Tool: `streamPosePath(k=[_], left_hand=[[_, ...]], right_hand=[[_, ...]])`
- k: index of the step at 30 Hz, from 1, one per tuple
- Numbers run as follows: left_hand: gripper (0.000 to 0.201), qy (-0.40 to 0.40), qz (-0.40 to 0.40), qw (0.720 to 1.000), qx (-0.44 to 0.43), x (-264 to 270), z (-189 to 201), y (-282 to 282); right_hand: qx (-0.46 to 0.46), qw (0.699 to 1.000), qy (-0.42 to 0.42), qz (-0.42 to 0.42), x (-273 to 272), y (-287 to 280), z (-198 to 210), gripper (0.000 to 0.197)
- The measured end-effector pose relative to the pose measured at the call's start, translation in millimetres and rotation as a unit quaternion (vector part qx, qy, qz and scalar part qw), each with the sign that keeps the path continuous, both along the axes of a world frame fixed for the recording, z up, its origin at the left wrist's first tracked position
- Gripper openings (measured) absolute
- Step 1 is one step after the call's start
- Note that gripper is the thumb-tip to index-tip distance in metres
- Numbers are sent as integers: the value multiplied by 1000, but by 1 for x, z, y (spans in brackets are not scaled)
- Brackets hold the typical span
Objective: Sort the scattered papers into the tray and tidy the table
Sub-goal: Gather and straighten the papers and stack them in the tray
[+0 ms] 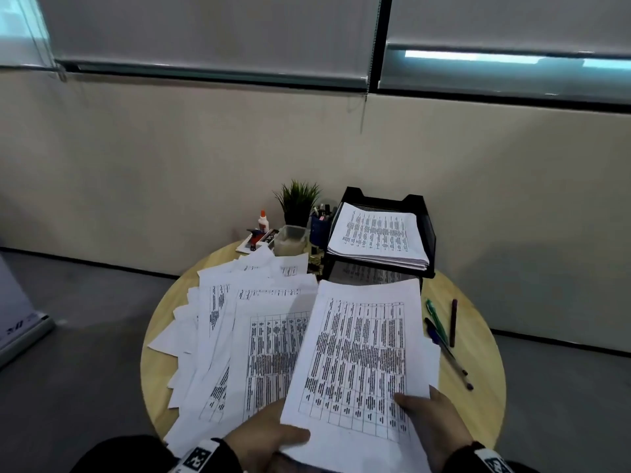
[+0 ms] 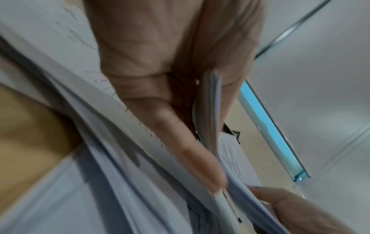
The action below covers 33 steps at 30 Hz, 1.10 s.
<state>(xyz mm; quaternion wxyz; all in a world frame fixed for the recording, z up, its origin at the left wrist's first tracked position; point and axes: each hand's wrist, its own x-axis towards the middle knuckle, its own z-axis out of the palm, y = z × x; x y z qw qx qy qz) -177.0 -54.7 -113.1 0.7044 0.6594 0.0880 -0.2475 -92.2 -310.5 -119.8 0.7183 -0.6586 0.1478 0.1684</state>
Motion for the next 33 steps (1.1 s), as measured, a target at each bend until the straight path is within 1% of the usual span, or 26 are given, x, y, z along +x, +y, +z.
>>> streamPosePath(k=[1, 2, 5, 7, 9, 10, 13, 15, 19, 21, 24, 26, 29, 30, 32, 33], left_hand=[[48, 13, -14, 999, -35, 1, 1, 1], [48, 15, -29, 998, -46, 3, 0, 1], [47, -13, -38, 999, -35, 14, -1, 1], [42, -10, -7, 998, -63, 26, -1, 1], [38, 8, 28, 994, -105, 40, 4, 1], [37, 6, 40, 993, -111, 49, 6, 2], [32, -12, 75, 993, -90, 80, 17, 3], [31, -14, 93, 992, -78, 102, 22, 2], [31, -8, 112, 991, -78, 145, 29, -1], [31, 0, 121, 989, -86, 166, 27, -3], [27, -4, 118, 990, -77, 192, 23, -6], [22, -15, 117, 992, -54, 210, 24, -7], [13, -48, 152, 987, -20, 241, 24, -6], [13, -61, 166, 984, -14, 251, 25, -7], [23, -86, 183, 979, 13, 267, 26, -8], [24, -97, 182, 978, 32, 274, 25, -9]], right_hand=[[3, 1000, -7, -1, 4, -2, 2, 27], [7, 1000, -15, -1, 7, -2, 4, 27], [15, 1000, -22, -1, 22, -2, 4, 26], [13, 1000, -22, -9, 33, 1, 3, 28], [14, 999, -29, -13, 48, 4, 6, 28], [18, 999, -34, -12, 57, 4, 9, 29], [51, 998, -29, 3, 80, 2, 20, 37], [52, 998, -23, 21, 91, 1, 26, 38], [48, 997, 7, 63, 100, -1, 35, 26], [44, 997, 28, 52, 108, -3, 34, 26], [26, 999, 28, 8, 127, -5, 28, 21], [33, 999, 25, -35, 141, -5, 26, 22], [59, 996, 13, -73, 160, -3, 30, 22], [65, 995, 6, -79, 167, -2, 31, 22], [71, 993, -6, -91, 180, 3, 33, 21], [66, 993, -13, -98, 187, 5, 31, 21]])
